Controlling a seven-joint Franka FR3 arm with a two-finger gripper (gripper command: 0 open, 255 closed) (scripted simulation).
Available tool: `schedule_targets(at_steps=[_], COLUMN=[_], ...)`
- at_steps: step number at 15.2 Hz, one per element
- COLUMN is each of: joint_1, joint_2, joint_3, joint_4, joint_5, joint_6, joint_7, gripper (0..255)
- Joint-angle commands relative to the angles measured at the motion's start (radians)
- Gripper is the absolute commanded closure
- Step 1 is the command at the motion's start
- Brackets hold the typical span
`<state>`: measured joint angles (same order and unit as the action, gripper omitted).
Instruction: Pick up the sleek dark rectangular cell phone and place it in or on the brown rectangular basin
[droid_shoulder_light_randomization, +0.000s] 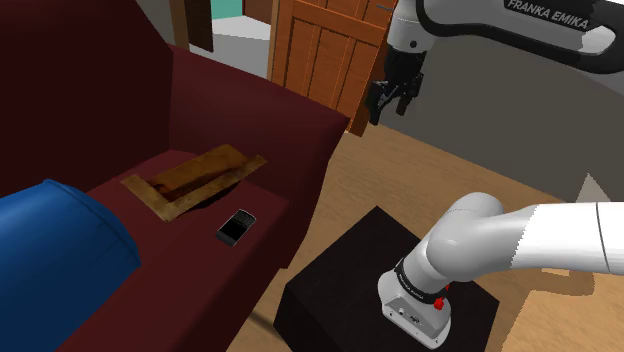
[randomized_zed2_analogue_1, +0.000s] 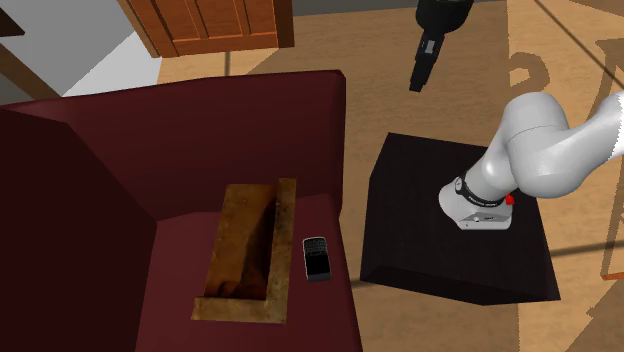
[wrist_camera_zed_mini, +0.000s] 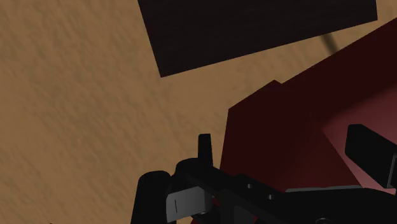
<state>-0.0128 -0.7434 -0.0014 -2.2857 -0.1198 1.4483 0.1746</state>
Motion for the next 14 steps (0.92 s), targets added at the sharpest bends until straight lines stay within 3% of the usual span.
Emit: schedule_targets(at_steps=[1,8,14], joint_1=[0.0,0.003,0.012], joint_2=[0.0,-0.04,0.002], joint_3=[0.0,0.135,0.268], joint_4=[0.0,-0.172,-0.261], joint_5=[0.0,0.133,0.249], joint_6=[0.0,0.14,0.294], joint_7=[0.0,0.276,0.507], gripper=[0,0,0])
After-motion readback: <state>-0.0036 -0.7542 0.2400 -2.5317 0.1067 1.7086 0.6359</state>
